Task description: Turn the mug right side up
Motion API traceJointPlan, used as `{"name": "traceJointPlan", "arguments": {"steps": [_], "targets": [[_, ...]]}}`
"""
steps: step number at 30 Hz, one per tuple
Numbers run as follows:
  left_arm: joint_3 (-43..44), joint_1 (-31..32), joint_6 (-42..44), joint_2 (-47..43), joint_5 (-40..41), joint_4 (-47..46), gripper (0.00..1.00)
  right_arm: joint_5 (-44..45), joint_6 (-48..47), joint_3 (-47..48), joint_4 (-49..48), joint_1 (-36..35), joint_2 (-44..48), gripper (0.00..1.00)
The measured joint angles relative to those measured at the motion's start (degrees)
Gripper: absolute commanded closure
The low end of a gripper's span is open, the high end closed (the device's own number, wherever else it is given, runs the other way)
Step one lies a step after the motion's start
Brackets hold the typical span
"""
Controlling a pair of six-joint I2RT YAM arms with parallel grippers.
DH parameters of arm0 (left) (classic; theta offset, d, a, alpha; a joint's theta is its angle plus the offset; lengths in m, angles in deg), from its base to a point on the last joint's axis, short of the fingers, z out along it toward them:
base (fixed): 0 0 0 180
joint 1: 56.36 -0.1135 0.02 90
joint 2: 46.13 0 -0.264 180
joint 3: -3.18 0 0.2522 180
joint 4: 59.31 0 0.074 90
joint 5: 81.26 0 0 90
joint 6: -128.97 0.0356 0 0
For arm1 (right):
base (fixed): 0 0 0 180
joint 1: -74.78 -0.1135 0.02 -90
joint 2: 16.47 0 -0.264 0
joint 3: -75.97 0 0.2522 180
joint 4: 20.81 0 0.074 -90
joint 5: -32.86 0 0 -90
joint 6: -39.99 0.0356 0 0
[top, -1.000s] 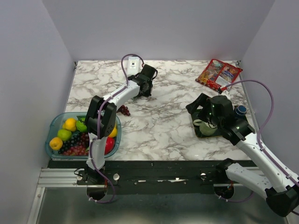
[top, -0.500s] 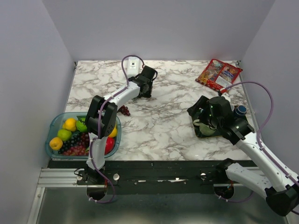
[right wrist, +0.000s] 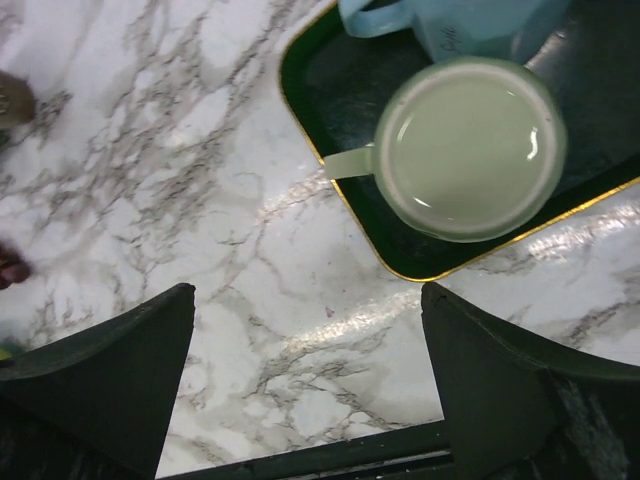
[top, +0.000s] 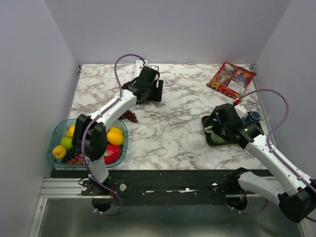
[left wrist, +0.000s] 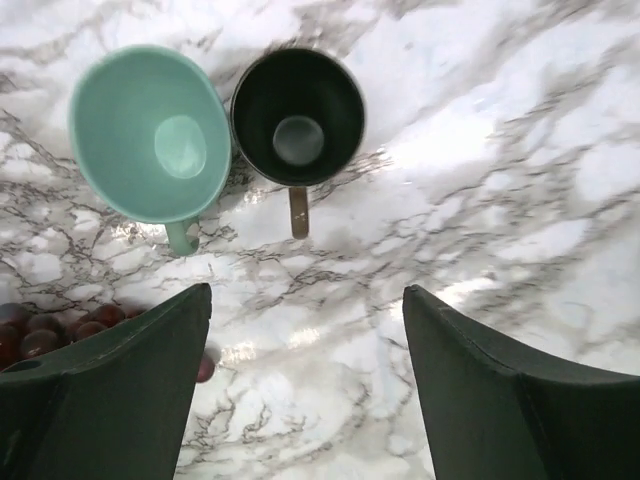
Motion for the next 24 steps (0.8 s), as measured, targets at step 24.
{"name": "traceJointPlan", "arguments": {"steps": [24], "targets": [[-11.1,2.7,2.2,-16.9,-26.4,-11.7,0.03,4.5,49.5,10.3,19.7,0.0,-16.9,0.04]]}}
